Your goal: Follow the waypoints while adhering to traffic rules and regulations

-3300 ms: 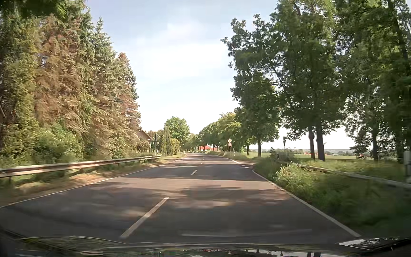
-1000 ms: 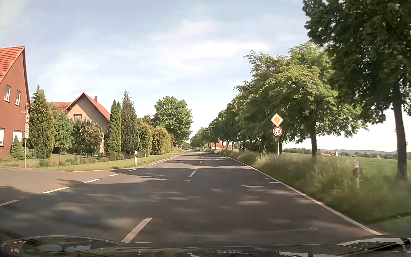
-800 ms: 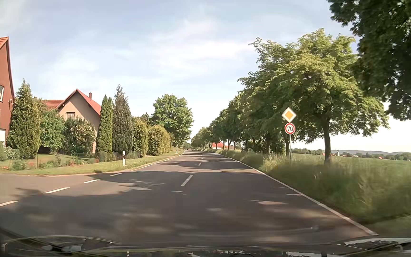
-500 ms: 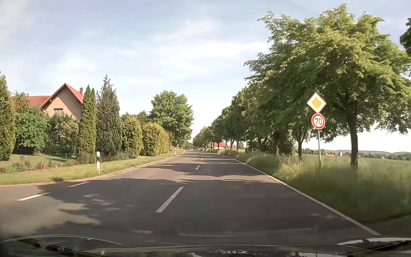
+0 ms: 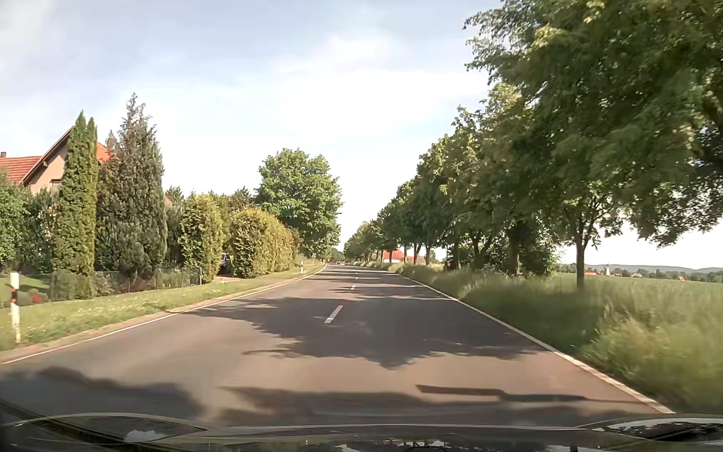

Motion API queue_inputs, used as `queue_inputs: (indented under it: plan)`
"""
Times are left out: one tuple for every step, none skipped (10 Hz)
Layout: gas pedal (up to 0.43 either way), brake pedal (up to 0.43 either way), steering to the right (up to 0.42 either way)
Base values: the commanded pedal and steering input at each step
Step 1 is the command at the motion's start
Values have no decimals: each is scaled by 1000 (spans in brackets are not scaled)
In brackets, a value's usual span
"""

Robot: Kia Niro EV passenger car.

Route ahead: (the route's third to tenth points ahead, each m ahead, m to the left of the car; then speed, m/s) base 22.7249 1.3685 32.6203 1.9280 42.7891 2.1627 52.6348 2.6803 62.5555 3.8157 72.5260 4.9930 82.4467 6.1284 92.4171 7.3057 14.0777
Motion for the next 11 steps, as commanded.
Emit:
queue_inputs:
  plan:
    - [98,0,-8]
    - [130,0,-8]
    - [138,0,-8]
    - [138,0,-8]
    - [138,0,-8]
    - [138,0,-8]
    - [138,0,-8]
    - [138,0,-7]
    - [138,0,-8]
    - [138,0,-7]
    - [138,0,-8]
